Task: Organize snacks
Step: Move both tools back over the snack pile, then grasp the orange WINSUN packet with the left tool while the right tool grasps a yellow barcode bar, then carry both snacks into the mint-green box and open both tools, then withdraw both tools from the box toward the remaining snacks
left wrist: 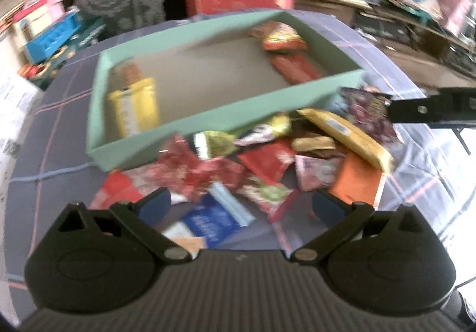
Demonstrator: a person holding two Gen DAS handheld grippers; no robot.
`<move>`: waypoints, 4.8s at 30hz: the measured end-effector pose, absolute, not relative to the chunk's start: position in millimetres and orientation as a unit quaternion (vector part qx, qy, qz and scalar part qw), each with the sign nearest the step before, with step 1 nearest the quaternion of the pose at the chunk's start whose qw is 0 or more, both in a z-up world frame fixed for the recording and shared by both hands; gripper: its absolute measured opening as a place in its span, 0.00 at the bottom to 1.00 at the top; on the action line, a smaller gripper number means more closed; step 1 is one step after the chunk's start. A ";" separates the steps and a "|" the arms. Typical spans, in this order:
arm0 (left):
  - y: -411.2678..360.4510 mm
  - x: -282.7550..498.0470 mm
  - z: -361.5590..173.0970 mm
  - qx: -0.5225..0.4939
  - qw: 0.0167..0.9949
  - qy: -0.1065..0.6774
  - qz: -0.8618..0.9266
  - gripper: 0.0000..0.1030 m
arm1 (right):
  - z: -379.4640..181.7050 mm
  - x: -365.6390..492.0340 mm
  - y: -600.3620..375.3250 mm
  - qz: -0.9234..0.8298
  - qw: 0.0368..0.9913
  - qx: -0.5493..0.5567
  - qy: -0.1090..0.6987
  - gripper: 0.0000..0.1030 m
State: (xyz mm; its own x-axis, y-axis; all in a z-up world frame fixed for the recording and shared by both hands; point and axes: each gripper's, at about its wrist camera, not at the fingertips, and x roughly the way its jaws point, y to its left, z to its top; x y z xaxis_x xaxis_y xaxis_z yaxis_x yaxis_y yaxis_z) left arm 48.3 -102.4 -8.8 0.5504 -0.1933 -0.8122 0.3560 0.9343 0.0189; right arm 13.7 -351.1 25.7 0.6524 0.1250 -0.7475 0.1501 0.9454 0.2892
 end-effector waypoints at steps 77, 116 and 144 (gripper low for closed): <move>-90.0 48.1 -6.6 0.037 0.865 0.440 -0.240 0.50 | 12.0 45.0 -334.9 0.039 0.883 0.186 0.430 0.12; -58.9 304.8 -19.1 0.032 0.903 0.426 -0.041 1.00 | 18.1 259.3 -278.9 0.057 0.906 0.116 0.402 0.97; -84.1 149.5 23.8 0.017 0.895 0.432 -0.110 1.00 | 85.7 98.9 -322.0 0.039 0.928 0.094 0.358 1.00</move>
State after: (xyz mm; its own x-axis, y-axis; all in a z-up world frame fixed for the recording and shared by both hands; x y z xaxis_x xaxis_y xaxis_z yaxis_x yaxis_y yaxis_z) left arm 149.5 -84.2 23.8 0.6024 -0.1824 -0.7771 0.2115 0.9752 -0.0650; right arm 98.9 -322.0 85.7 0.7405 0.1394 -0.6575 -0.0053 0.9794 0.2017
